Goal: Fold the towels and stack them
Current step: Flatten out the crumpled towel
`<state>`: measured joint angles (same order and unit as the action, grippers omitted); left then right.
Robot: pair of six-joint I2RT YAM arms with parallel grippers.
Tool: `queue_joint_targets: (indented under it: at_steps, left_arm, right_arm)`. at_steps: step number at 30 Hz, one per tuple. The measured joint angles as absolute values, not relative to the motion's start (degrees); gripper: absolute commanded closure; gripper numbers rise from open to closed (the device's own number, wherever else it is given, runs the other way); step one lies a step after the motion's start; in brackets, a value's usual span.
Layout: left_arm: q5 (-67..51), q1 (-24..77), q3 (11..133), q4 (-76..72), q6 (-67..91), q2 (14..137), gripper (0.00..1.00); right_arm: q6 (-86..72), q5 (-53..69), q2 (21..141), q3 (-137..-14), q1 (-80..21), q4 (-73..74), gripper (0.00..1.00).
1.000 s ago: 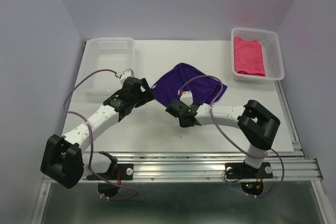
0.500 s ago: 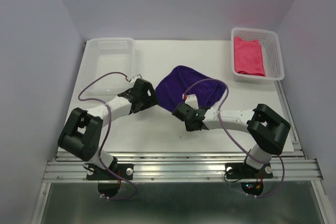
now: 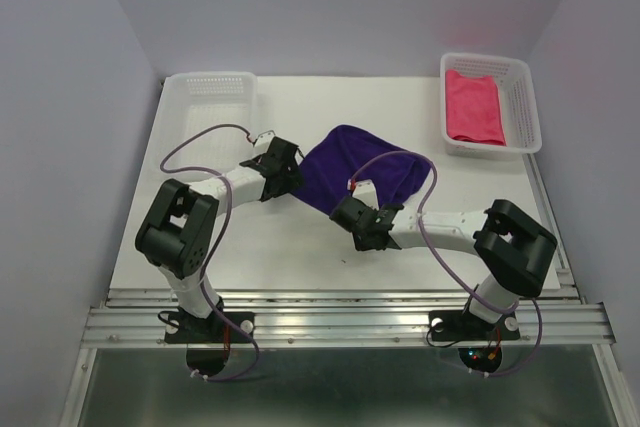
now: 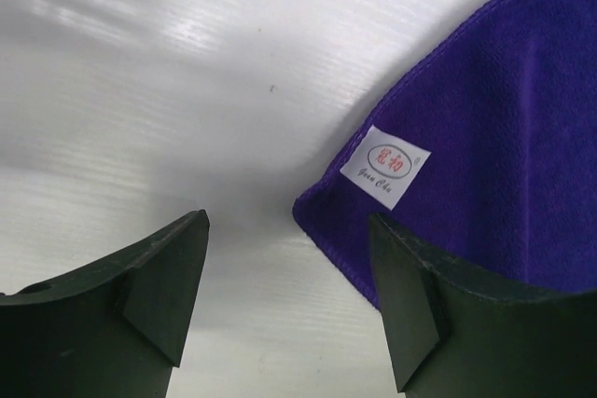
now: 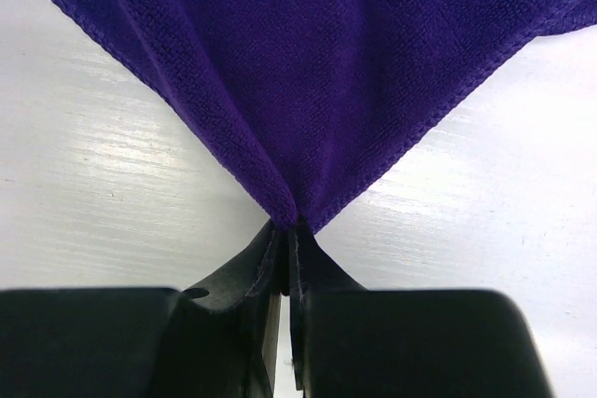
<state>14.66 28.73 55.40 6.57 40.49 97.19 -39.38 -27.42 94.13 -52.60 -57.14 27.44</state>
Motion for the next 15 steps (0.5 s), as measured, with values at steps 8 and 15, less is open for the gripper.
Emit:
queue_joint_targets:
  at_steps: [8,15]
  left_arm:
    - [16.1,28.29,60.1,5.93,38.54,102.52,0.34]
    - [15.59,27.55,61.39,5.41,37.47,104.03,0.53]
  right_arm:
    - [-39.22,-27.31,93.95,-52.34,-57.14,26.98,0.92]
    - [-39.22,-27.22,93.6,-51.9,-57.14,26.55,0.92]
